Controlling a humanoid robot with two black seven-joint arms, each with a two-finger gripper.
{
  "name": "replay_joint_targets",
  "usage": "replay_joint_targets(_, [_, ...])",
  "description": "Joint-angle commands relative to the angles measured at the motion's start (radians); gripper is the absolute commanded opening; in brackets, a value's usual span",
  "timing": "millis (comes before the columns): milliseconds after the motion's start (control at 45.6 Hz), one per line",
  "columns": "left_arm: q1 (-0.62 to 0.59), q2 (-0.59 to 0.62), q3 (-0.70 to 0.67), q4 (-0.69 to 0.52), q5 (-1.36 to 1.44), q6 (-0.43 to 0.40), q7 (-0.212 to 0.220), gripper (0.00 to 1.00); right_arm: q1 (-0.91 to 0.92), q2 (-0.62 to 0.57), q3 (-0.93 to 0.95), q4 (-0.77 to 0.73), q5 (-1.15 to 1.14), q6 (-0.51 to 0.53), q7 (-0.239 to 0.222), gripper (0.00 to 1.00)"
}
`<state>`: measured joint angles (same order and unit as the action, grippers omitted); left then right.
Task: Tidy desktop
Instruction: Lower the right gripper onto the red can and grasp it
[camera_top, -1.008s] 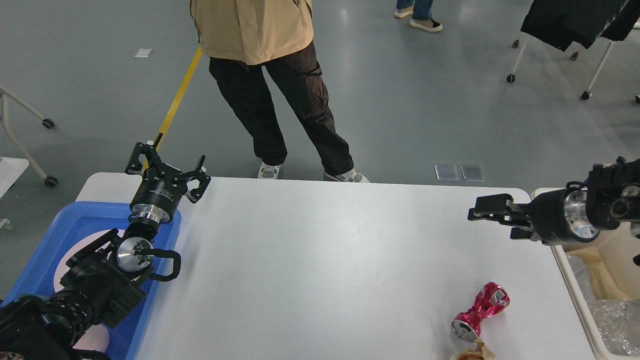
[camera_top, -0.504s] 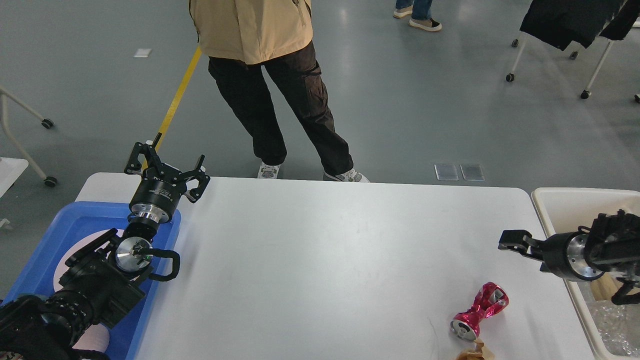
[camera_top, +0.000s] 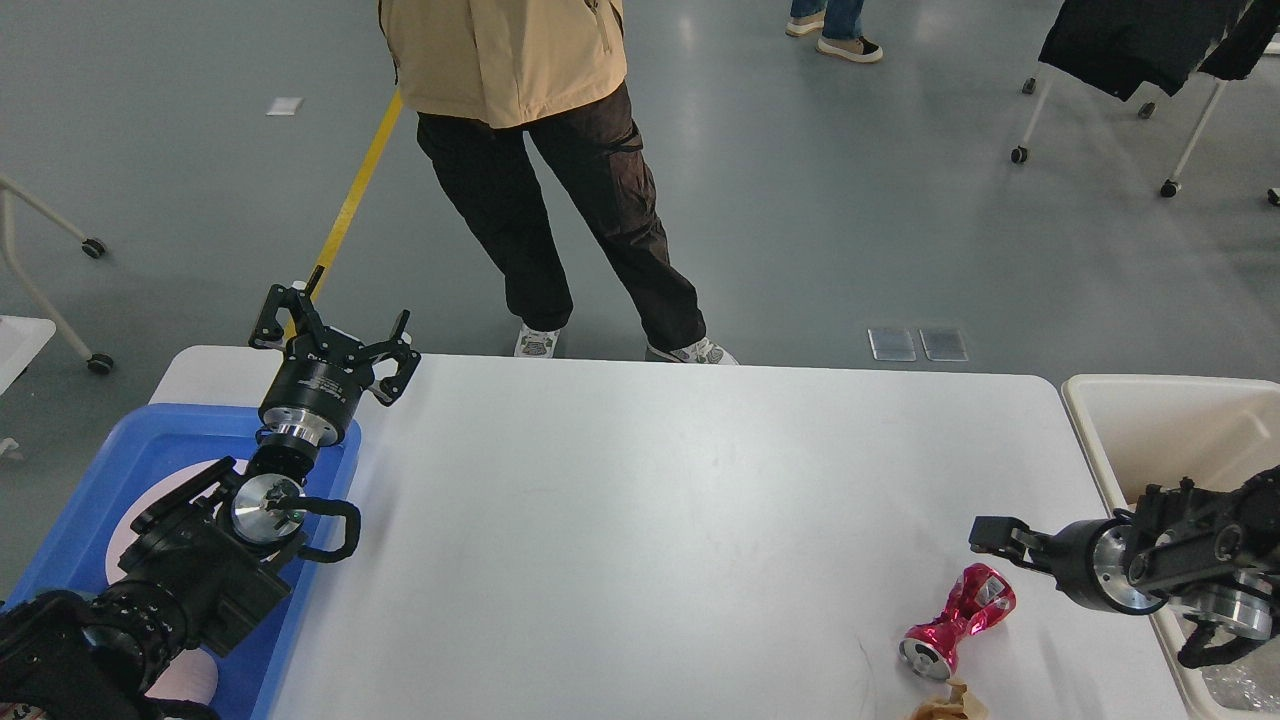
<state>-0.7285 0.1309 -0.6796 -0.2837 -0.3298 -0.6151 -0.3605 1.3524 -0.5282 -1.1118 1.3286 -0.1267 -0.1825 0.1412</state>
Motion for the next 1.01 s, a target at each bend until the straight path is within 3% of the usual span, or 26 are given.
replay_joint_targets(0, [0.0, -0.002, 0.0, 0.0, 0.0, 0.0, 0.0, 0.99, -0.018, 0.02, 0.004, 0.024, 0.006, -0.005, 0.0, 1.0])
replay_joint_targets(416, [0.0, 0.001, 0.0, 0.0, 0.0, 0.0, 0.0, 0.99, -0.091, 0.122, 0.012, 0.027, 0.098, -0.133, 0.004, 1.0])
replay_joint_targets(636, [0.0, -0.002, 0.0, 0.0, 0.0, 0.0, 0.0, 0.99, -0.151, 0.158, 0.001, 0.027, 0.099, -0.232, 0.004, 0.91])
replay_joint_targets(767, [0.0, 0.001, 0.0, 0.0, 0.0, 0.0, 0.0, 0.99, -0.153, 0.162, 0.001, 0.027, 0.099, -0.235, 0.004, 0.91])
replay_joint_targets(899, [0.0, 0.001, 0.0, 0.0, 0.0, 0.0, 0.0, 0.99, -0.153, 0.162, 0.006, 0.026, 0.099, -0.236, 0.003, 0.85])
replay_joint_targets(921, [0.0, 0.001, 0.0, 0.0, 0.0, 0.0, 0.0, 0.99, -0.153, 0.162, 0.007, 0.027, 0.099, -0.236, 0.004, 0.81])
replay_joint_targets(986, [0.0, -0.002, 0.0, 0.0, 0.0, 0.0, 0.0, 0.99, -0.153, 0.165, 0.01, 0.026, 0.099, -0.238, 0.001, 0.46])
